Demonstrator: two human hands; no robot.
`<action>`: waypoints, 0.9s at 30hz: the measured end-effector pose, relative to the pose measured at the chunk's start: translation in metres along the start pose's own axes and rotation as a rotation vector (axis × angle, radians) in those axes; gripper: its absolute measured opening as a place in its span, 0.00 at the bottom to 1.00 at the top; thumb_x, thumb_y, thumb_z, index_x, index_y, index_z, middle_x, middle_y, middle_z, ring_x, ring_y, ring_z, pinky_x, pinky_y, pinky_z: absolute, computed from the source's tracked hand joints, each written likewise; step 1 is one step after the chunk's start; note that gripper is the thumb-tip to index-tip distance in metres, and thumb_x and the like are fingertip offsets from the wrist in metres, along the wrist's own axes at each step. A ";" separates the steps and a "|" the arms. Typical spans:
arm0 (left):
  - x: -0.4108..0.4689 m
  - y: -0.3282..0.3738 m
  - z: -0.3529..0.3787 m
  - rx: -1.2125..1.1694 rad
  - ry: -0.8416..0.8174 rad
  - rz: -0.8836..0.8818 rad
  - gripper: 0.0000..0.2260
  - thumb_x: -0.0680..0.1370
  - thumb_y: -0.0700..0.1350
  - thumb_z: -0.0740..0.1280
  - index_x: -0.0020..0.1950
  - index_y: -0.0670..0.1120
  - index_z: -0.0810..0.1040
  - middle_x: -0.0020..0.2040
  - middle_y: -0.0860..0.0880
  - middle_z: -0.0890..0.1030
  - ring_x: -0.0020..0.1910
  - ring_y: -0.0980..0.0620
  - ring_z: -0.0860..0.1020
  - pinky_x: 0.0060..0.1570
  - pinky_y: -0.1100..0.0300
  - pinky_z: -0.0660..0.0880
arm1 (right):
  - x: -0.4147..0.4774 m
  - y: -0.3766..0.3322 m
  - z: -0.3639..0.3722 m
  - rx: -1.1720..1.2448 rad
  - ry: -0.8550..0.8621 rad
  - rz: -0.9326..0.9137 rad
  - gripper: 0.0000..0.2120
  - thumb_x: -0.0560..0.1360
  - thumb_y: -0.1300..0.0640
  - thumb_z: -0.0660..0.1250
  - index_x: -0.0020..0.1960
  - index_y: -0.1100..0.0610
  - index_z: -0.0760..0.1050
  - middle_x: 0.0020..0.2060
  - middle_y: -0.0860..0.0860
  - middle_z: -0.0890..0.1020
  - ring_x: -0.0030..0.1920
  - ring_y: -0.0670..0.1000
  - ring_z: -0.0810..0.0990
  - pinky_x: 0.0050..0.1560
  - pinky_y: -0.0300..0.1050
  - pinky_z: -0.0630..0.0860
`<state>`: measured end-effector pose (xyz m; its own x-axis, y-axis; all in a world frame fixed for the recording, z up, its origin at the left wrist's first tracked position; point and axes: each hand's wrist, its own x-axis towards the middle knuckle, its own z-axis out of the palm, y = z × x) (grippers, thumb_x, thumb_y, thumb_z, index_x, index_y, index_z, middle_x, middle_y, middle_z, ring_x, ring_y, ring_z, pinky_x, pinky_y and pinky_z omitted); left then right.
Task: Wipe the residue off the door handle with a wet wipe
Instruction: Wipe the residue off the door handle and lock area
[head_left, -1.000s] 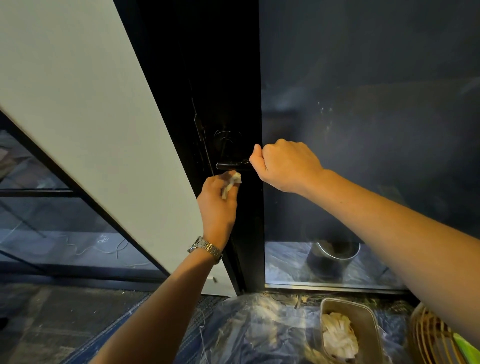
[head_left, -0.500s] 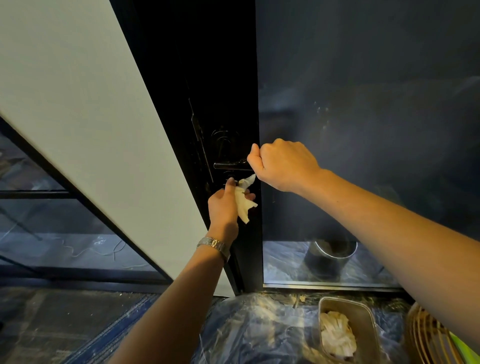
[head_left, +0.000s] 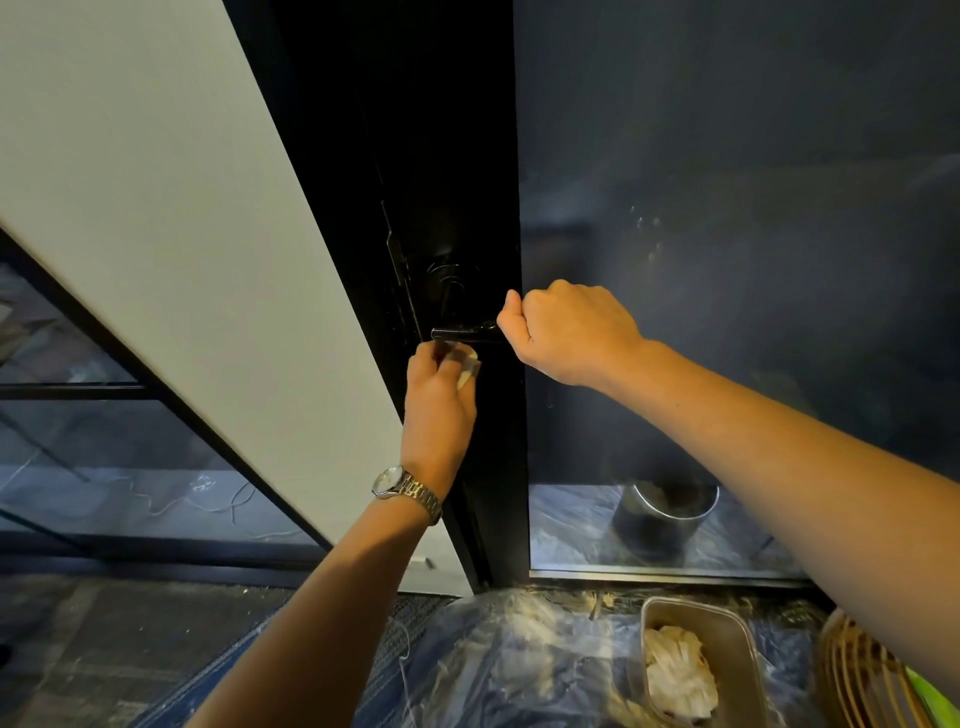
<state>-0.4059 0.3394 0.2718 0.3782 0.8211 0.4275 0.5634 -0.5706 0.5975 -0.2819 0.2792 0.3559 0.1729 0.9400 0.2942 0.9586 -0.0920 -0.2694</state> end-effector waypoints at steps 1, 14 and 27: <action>-0.001 0.000 0.000 0.033 -0.032 0.046 0.12 0.78 0.44 0.61 0.57 0.38 0.77 0.63 0.44 0.70 0.59 0.48 0.70 0.58 0.68 0.64 | 0.000 0.001 0.000 -0.001 -0.001 0.002 0.28 0.82 0.52 0.47 0.24 0.57 0.65 0.20 0.50 0.68 0.22 0.50 0.67 0.26 0.41 0.64; 0.027 -0.003 -0.017 -0.189 -0.079 -0.412 0.11 0.75 0.38 0.65 0.32 0.43 0.73 0.27 0.49 0.75 0.22 0.57 0.73 0.19 0.72 0.67 | -0.001 0.001 -0.001 0.034 -0.004 0.008 0.28 0.82 0.52 0.47 0.26 0.59 0.67 0.20 0.50 0.68 0.24 0.51 0.70 0.30 0.43 0.72; 0.014 0.003 -0.015 -0.154 -0.043 0.023 0.09 0.75 0.36 0.64 0.54 0.39 0.80 0.51 0.44 0.82 0.42 0.59 0.75 0.42 0.81 0.69 | 0.000 0.001 -0.001 0.030 -0.001 0.004 0.28 0.82 0.52 0.48 0.24 0.58 0.65 0.20 0.50 0.67 0.22 0.51 0.68 0.28 0.43 0.68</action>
<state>-0.4098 0.3488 0.2900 0.4232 0.8056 0.4147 0.4363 -0.5823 0.6859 -0.2803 0.2790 0.3562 0.1769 0.9398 0.2923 0.9505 -0.0860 -0.2985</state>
